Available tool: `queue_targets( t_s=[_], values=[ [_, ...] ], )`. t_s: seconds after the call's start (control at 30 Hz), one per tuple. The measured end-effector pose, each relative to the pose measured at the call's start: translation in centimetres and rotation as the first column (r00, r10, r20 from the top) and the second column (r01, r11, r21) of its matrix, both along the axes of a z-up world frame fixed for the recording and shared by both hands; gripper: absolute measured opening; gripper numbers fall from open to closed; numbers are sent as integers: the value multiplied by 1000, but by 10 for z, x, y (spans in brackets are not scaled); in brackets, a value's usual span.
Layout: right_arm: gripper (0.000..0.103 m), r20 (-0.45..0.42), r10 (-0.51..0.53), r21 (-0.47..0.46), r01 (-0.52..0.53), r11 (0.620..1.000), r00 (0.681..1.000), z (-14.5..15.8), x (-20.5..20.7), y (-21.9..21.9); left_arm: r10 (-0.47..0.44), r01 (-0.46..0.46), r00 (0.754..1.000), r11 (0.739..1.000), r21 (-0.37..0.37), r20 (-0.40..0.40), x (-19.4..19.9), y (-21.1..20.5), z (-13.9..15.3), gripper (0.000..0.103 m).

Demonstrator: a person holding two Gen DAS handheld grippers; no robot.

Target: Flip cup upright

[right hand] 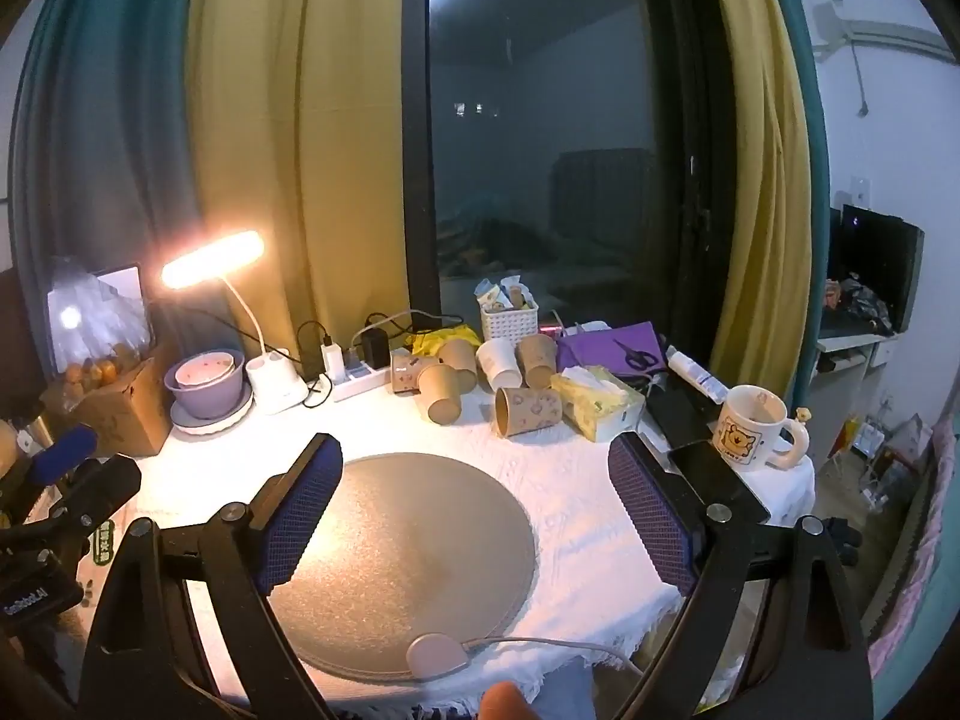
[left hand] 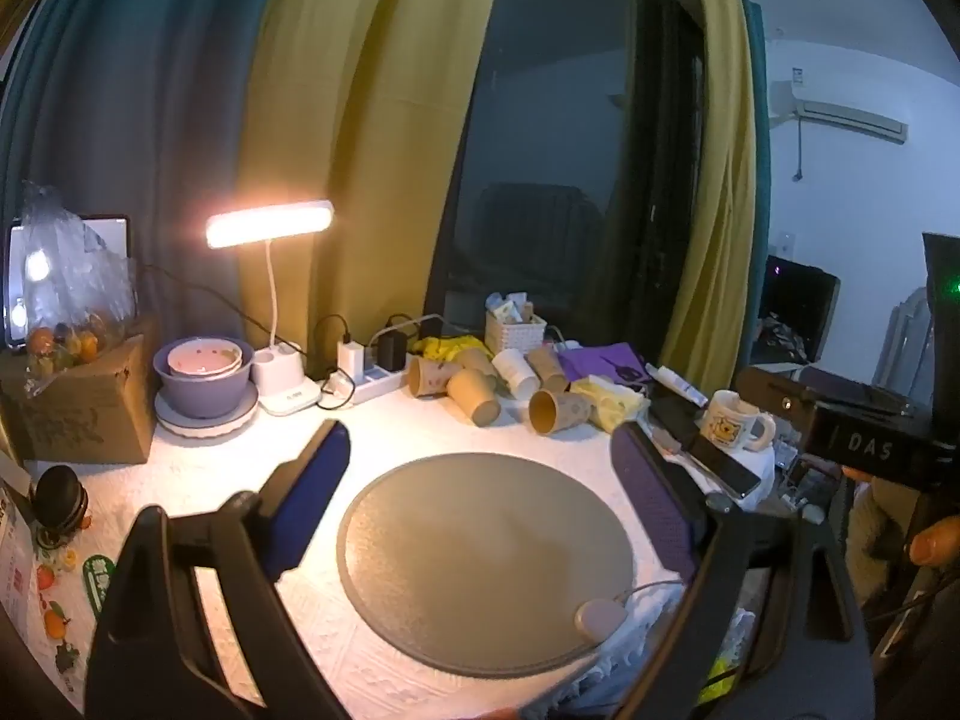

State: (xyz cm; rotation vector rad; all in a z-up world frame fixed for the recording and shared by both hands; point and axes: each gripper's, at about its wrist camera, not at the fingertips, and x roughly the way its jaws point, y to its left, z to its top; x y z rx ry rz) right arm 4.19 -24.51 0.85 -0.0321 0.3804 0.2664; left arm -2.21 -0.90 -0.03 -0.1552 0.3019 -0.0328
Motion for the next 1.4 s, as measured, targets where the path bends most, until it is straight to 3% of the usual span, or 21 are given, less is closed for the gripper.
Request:
queue_targets(
  t_s=[0.6, 1.0, 1.07, 1.13, 1.4],
  values=[
    [92, -22, 22, -5, -22, 1000, 1000, -5, -1, 1, 5, -5, 1000, 1000, -13, -1, -4, -2, -4, 90],
    [92, 50, 22, 3, -22, 1000, 999, -5, -4, 1, 0, -1, 1000, 1000, -13, -4, -5, -2, -4, 90],
    [92, 54, 23, 0, -23, 1000, 998, -6, -5, 2, 0, 0, 1000, 1000, -16, -5, -5, 1, -3, 90],
    [92, 5, 29, -3, -29, 1000, 1000, -5, -3, 1, 0, 0, 1000, 1000, -18, -4, -5, 2, -2, 90],
    [92, 53, 27, 1, -27, 1000, 998, -3, -5, 3, 1, -1, 1000, 1000, -16, -6, -6, 3, -2, 90]
  ],
)
